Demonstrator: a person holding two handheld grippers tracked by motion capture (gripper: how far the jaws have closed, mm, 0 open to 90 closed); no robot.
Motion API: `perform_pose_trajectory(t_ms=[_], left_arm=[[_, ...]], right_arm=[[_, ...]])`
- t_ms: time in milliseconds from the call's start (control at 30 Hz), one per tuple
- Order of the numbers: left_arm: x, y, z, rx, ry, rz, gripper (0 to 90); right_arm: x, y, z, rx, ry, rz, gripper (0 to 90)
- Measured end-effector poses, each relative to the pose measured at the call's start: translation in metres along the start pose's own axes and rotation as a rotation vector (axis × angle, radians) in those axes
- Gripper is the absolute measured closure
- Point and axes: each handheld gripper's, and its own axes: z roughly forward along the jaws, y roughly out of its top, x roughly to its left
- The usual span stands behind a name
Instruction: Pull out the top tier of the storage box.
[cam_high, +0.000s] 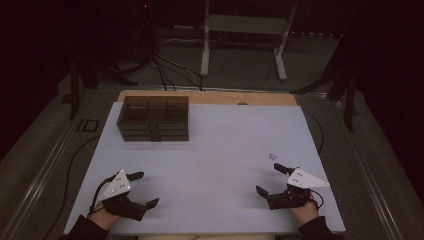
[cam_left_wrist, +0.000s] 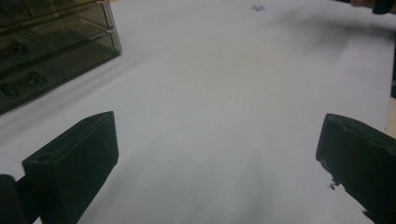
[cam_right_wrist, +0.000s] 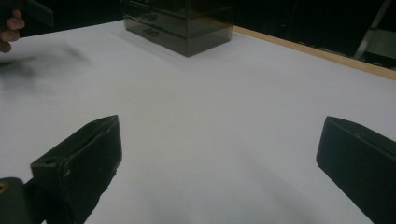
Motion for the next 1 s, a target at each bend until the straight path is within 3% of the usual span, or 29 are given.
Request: perform_pose_trajectory(t_ms=[333,600,767,1000], left_arm=[[-0.004,0.003,0.001,0.019,-0.050,0.033,0.0],[-0.010,0.011,0.003,0.006,-0.103,0.045,0.0],[-0.009,0.019,0.002,0.009,-0.108,0.061,0.0],[-0.009,0.032,-0.002,0.017,-0.093,0.113,0.0]], right_arm=[[-0.001,0.000,-0.001,-0.015,-0.012,0.002,0.3],[0.002,0.001,0.000,-0.014,-0.016,-0.004,0.9],[0.003,0.001,-0.001,-0.018,-0.016,-0.008,0.9],[0.003,0.001,-0.001,-0.025,-0.016,-0.007,0.9]])
